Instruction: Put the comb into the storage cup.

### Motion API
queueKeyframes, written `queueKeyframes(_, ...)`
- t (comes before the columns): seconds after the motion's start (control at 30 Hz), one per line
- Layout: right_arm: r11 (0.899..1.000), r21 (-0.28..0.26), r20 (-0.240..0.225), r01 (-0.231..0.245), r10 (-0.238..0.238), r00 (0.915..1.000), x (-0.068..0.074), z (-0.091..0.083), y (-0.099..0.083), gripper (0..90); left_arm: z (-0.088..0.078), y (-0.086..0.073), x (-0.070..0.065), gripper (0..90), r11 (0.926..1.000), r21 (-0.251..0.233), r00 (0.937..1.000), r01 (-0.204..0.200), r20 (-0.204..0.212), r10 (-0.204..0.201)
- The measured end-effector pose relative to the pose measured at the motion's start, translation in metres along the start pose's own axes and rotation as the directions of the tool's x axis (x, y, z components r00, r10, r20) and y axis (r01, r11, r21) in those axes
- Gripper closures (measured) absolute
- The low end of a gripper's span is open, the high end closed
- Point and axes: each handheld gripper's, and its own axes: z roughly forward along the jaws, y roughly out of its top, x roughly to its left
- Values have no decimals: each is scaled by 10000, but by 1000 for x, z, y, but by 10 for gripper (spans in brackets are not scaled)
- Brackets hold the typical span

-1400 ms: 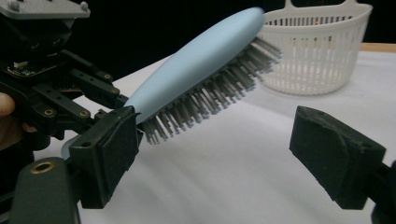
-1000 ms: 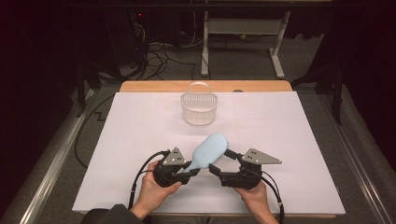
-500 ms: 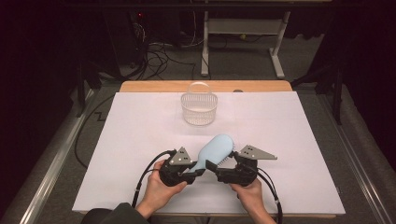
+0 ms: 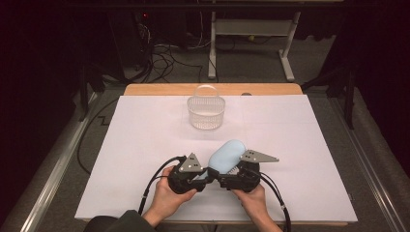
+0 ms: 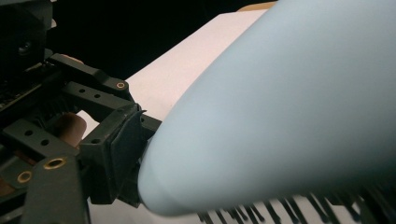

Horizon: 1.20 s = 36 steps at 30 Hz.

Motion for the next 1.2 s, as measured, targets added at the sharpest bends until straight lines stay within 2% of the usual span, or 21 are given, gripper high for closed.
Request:
queueKeyframes(0.37,9986,204,-350,-481,487,9982,-2,-1,5,300,-1,1,-1,693,10000,-22,10000,-4,26,4)
queueKeyframes(0.67,9937,534,-878,-982,1026,9908,-3,-5,10,414,-2,1,-1,692,9999,-100,9998,84,167,-83)
queueKeyframes(1.03,9933,733,-1210,-896,980,9878,-2,-6,14,524,-3,1,0,686,9999,-143,9996,95,268,-91)
queueKeyframes(1.2,9932,753,-1271,-892,983,9870,-3,-8,15,550,0,1,-1,616,10000,54,9999,-22,110,21)
